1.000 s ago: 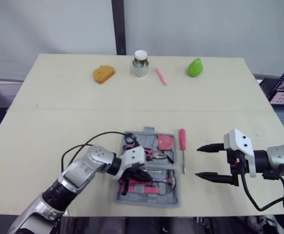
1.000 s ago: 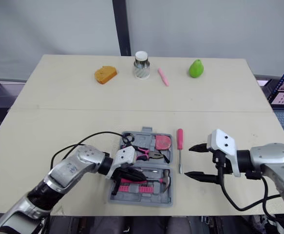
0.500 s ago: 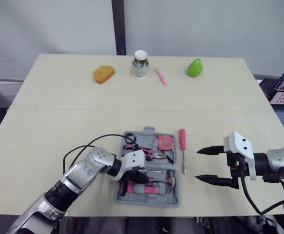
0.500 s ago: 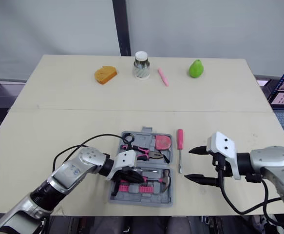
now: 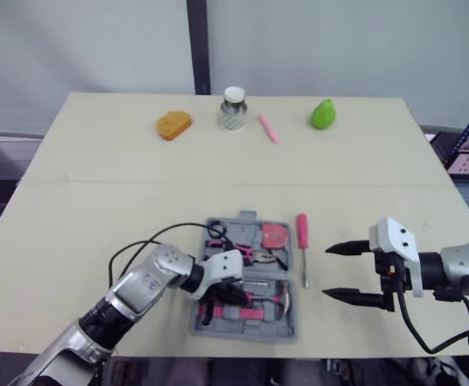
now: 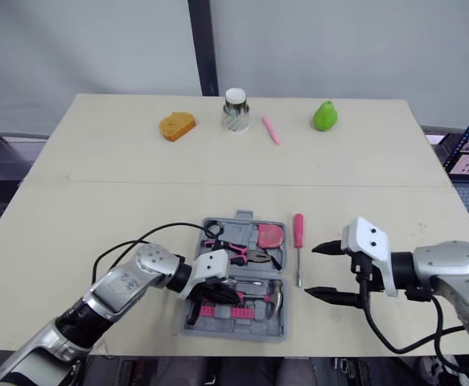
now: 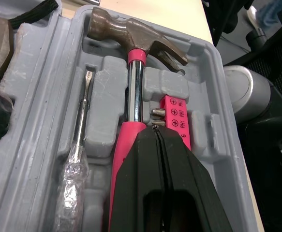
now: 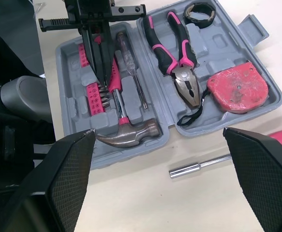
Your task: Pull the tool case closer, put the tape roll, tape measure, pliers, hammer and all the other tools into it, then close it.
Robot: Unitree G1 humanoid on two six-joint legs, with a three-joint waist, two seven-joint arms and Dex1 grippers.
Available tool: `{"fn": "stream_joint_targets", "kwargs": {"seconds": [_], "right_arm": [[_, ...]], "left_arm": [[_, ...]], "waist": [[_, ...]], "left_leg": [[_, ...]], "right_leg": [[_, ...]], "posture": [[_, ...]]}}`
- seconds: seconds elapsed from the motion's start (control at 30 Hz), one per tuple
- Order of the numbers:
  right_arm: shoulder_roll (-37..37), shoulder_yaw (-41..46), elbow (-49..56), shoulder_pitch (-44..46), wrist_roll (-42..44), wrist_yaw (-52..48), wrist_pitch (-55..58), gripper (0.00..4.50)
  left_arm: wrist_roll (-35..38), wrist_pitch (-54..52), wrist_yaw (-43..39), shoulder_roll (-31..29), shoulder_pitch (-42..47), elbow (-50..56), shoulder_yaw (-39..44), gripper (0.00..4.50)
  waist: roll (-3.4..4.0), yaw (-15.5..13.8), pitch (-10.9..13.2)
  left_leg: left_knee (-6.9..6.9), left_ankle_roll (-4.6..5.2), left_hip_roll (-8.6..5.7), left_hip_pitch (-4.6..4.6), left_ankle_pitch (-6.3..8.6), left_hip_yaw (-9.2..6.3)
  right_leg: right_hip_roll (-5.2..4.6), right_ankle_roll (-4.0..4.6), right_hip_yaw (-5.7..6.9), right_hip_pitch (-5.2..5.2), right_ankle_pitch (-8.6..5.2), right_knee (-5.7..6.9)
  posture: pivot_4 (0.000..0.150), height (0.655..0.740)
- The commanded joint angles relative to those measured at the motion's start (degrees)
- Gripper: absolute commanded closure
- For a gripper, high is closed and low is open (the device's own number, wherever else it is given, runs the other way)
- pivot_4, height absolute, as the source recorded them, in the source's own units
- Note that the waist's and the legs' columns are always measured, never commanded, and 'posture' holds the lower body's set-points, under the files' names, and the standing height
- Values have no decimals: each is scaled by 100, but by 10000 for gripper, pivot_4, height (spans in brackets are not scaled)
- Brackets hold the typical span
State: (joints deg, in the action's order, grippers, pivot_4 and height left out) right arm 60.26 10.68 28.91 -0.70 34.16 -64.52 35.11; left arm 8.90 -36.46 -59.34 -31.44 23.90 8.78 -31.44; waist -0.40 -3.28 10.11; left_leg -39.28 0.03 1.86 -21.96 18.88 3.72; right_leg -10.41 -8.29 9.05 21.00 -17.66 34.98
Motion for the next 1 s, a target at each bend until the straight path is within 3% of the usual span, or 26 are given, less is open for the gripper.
{"fn": "stream_joint_targets", "kwargs": {"seconds": [0.03, 0.27, 0.73, 0.83, 1.0], "right_arm": [[13, 209, 135, -3, 78, 23, -11, 0], [7, 233, 163, -26, 93, 58, -2, 0], [2, 214, 183, -17, 117, 115, 26, 0], [-21, 197, 158, 1, 124, 124, 11, 0], [-184, 351, -69, -15, 220, 192, 1, 0]], "left_arm": [[-126, -449, 195, 36, -173, -305, -94, 44538], [-306, -711, 198, -7, -97, -462, -279, 44538], [-312, -909, 406, 202, 17, -724, -286, 44538], [-137, -477, 316, 274, -54, -492, -40, 44538], [539, -534, 262, 216, 11, 275, 1068, 44538]], "waist": [[0, 0, -1], [4, 8, -3], [20, -8, -16], [20, -10, -16], [11, 17, -9]], "left_leg": [[0, 0, 0, 3, 0, -1], [15, 4, 0, 52, 3, -2], [16, 7, -3, 59, 5, -2], [16, 7, -3, 60, 5, -3], [15, 8, -2, 47, 5, -4]], "right_leg": [[0, 0, 0, -4, 0, -1], [1, 0, 0, -52, 0, -21], [0, 0, -2, -64, 0, -29], [-1, 0, -2, -66, 0, -32], [-1, 0, -1, -52, 0, -31]], "posture": [[1500, 7400], [1500, 7400], [1500, 7400], [1500, 7400], [1500, 7400]]}}
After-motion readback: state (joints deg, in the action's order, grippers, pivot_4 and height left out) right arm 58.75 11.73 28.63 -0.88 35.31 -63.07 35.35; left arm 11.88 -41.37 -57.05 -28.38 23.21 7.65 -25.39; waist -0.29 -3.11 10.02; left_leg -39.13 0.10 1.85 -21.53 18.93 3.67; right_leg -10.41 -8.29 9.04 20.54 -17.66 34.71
